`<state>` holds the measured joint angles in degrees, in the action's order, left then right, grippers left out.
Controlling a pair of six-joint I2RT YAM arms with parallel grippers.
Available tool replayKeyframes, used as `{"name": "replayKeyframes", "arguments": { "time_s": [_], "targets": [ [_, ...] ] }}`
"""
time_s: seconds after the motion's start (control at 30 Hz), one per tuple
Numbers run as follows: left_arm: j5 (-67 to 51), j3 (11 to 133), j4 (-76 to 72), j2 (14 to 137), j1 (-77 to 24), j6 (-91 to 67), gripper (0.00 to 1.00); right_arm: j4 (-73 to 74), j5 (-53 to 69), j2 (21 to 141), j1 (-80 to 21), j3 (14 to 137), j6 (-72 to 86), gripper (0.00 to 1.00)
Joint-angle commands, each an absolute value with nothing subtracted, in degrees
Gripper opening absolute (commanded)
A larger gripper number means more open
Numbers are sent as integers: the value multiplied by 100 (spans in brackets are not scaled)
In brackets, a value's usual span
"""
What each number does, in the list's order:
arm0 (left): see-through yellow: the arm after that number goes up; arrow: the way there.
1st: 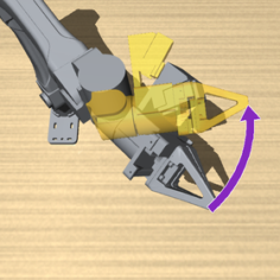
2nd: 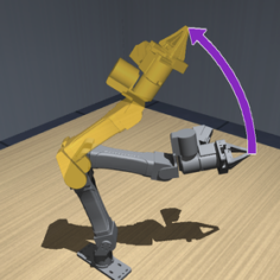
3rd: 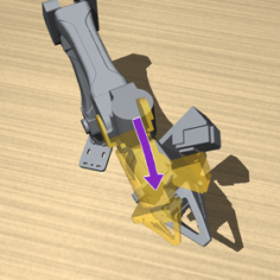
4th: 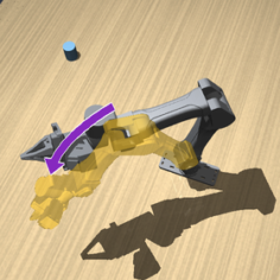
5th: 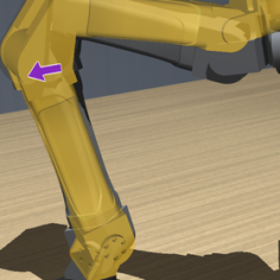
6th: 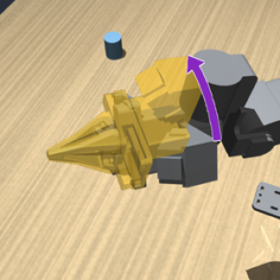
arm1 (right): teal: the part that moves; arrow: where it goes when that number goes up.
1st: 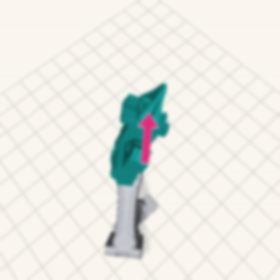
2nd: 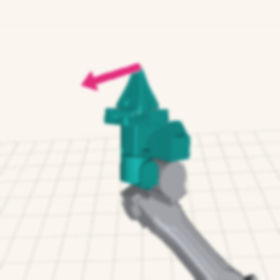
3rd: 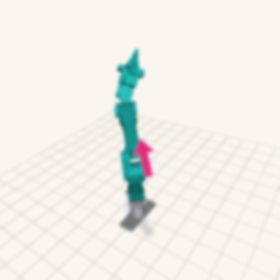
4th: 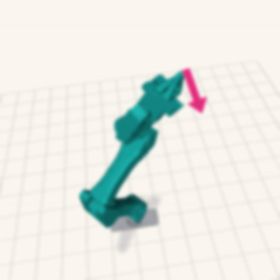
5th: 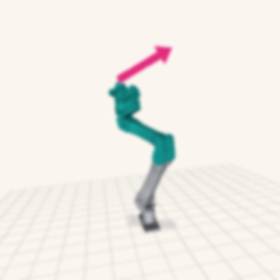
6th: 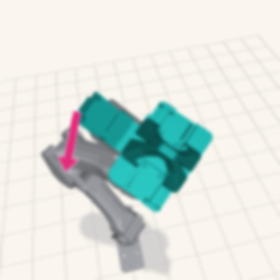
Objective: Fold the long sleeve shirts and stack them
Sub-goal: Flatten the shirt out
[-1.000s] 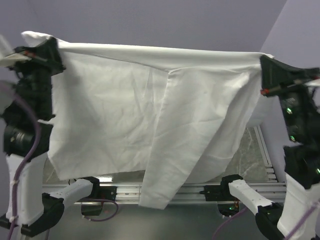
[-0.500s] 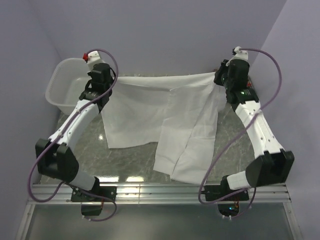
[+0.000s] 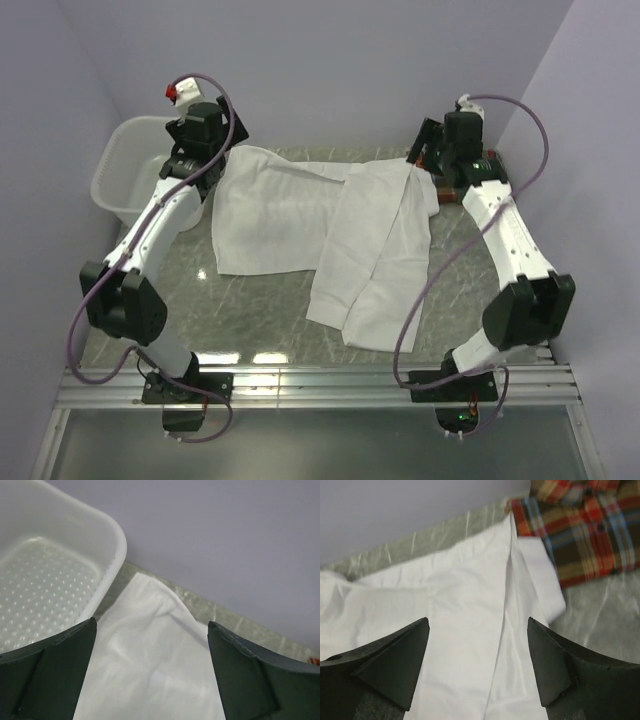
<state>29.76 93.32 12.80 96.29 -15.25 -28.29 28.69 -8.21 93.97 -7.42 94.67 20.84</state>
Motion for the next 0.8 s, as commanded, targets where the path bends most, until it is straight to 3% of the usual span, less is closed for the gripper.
{"name": "replayKeyframes", "arguments": {
  "time_s": [0.0,0.2,0.37,0.77],
  "targets": [
    [2374,8861,1949,8686,-1643,-3129,98,3409,-572,8492,-1089,8405,2293,85],
    [1382,7218,2391,7990,-1986,-3603,98,3507,-62,7524,-1739,6210,2583,81],
    [1117,6295,2391,8112,-2206,-4068,98,3560,263,7190,-2407,5144,2654,80],
    [1494,6635,2347,9816,-2206,-4412,96,4051,158,7488,-4648,4922,2558,83]
  ]
}}
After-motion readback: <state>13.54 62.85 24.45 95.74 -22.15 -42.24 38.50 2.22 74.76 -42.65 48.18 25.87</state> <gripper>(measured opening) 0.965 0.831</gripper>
